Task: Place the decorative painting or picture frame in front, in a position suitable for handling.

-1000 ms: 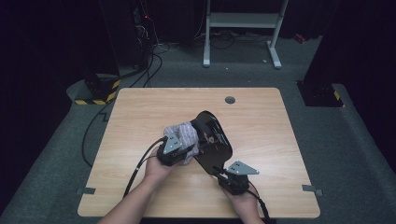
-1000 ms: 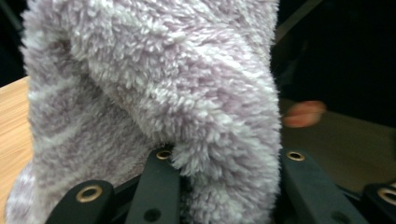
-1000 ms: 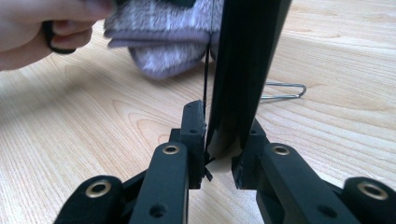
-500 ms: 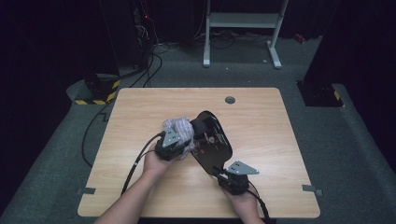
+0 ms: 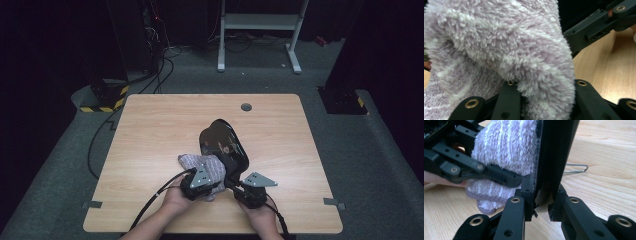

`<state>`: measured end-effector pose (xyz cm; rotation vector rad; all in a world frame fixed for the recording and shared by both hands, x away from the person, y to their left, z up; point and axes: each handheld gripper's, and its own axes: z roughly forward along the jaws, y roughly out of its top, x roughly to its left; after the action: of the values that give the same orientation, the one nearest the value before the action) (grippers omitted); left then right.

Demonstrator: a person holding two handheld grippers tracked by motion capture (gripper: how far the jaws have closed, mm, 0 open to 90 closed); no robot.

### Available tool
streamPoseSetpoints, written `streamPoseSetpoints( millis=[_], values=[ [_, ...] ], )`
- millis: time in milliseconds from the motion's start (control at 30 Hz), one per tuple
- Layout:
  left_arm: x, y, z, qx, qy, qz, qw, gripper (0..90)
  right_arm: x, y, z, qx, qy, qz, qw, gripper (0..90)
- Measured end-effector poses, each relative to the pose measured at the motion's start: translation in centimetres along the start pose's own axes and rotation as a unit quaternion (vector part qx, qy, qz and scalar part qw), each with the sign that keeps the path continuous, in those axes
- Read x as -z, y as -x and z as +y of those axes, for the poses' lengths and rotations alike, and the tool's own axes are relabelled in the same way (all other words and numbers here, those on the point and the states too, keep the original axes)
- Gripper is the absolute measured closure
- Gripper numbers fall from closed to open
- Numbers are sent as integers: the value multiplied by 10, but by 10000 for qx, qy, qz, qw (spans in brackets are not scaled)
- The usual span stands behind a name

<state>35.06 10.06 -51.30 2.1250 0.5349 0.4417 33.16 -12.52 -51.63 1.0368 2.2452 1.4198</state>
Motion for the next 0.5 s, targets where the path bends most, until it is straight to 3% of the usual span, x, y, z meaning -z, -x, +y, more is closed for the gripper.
streamPoseSetpoints(
  millis=[200, 500],
  values=[
    [2, -11, 2, 122, 60, -5, 9999, 712, 0, 0, 0, -5, 3, -1, 10000, 778],
    [8, -57, 2, 543, 102, 524, 9971, 712, 0, 0, 0, -22, -2, -26, 10000, 776]
  ],
)
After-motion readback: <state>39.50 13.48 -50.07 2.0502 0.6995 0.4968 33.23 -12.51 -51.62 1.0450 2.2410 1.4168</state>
